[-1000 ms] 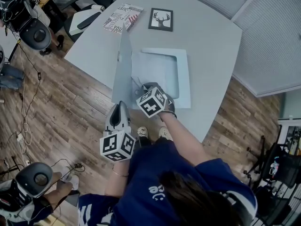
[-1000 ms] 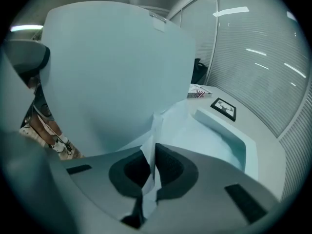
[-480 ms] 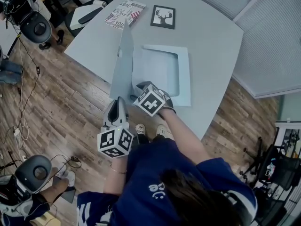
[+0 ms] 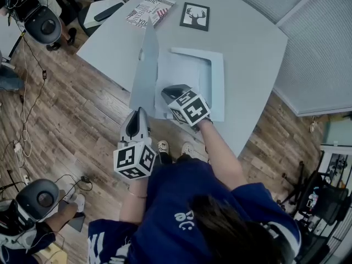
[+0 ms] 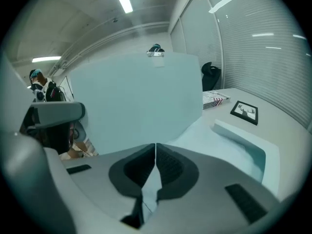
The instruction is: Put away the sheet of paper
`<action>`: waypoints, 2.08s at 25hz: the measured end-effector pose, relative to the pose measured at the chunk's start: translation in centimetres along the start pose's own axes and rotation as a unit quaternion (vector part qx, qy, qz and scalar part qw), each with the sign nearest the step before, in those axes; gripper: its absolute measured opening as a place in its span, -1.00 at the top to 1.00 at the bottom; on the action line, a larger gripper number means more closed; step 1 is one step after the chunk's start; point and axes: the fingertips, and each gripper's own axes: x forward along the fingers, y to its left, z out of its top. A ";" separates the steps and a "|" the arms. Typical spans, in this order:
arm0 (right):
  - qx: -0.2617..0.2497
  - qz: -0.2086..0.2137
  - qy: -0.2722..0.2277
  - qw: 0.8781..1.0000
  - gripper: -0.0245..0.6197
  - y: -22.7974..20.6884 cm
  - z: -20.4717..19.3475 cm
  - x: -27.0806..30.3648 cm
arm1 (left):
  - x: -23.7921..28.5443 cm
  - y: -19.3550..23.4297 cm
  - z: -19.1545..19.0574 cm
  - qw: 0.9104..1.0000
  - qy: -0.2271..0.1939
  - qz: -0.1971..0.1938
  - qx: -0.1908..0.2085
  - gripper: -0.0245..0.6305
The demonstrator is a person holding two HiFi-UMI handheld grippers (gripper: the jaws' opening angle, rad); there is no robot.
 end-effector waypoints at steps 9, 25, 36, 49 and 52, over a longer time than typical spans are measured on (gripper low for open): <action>0.118 -0.035 -0.110 0.986 0.90 -5.5 0.5 -7.1 | 0.4 -3.5 -0.4 0.996 0.006 -0.078 0.052 0.90; 0.173 -0.083 -0.207 0.959 0.90 -6.8 -3.1 -16.8 | 1.1 -10.3 -3.4 0.971 0.050 -0.158 0.171 0.89; 0.202 -0.119 -0.218 0.947 0.90 -7.4 -8.2 -20.6 | 2.1 -14.6 -7.5 0.948 0.092 -0.208 0.225 0.86; 0.223 -0.138 -0.228 0.938 0.90 -7.2 -11.1 -22.8 | 3.6 -18.1 -12.9 0.925 0.130 -0.198 0.296 0.73; 0.222 -0.144 -0.228 0.937 0.90 -7.6 -11.3 -23.2 | 3.9 -18.6 -13.6 0.924 0.141 -0.206 0.289 0.70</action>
